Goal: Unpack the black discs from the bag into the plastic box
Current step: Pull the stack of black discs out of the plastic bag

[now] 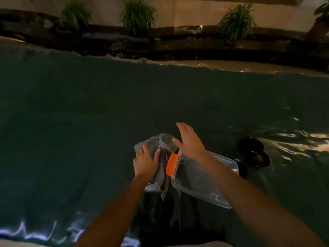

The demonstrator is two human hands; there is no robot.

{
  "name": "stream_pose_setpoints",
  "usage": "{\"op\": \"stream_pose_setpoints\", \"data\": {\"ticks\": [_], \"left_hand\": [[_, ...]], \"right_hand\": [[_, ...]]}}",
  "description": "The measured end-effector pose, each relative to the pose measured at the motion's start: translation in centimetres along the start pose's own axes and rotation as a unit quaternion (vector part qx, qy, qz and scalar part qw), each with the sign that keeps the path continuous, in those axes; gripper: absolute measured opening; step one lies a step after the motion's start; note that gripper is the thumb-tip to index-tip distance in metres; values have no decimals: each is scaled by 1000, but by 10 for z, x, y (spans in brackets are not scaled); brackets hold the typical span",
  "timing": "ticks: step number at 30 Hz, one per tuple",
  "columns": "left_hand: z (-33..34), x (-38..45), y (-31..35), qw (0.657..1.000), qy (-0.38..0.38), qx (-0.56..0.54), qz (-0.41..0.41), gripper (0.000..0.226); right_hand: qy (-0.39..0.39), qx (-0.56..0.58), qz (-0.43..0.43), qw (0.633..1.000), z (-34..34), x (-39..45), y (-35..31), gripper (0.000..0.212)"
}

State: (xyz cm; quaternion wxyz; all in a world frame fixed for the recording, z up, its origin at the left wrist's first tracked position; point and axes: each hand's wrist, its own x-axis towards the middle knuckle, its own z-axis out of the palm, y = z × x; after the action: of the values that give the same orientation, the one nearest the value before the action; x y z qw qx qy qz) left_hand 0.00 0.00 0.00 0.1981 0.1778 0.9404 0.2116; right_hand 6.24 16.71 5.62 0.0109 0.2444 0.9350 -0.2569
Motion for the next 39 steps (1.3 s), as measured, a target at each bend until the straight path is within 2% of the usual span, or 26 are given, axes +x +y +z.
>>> {"op": "stream_pose_setpoints", "data": {"ticks": [4,8,13,17,20,23,28,39], "left_hand": [[11,-9,-7,996,1,-63,-70,84],[21,-22,-18,992,-17,-94,-78,90],[31,-28,-32,977,-130,-118,-118,107],[30,-24,-37,967,-172,-140,-123,110],[28,-23,-38,963,-197,-137,-120,110],[30,-23,-34,966,-204,-119,-108,114],[35,-28,-27,972,-188,-96,-100,117],[19,-52,-43,988,-46,-138,-60,102]], "right_hand": [[-75,36,9,996,13,17,-5,66],[-114,76,27,990,29,34,-11,68],[-217,73,50,972,41,50,-19,87],[-288,14,81,954,45,55,-20,79],[-266,-77,31,960,47,52,-20,61],[-237,-103,-2,966,46,45,-21,27],[-217,-96,-2,971,41,33,-26,20],[-102,-60,-112,987,32,3,-44,9]]}}
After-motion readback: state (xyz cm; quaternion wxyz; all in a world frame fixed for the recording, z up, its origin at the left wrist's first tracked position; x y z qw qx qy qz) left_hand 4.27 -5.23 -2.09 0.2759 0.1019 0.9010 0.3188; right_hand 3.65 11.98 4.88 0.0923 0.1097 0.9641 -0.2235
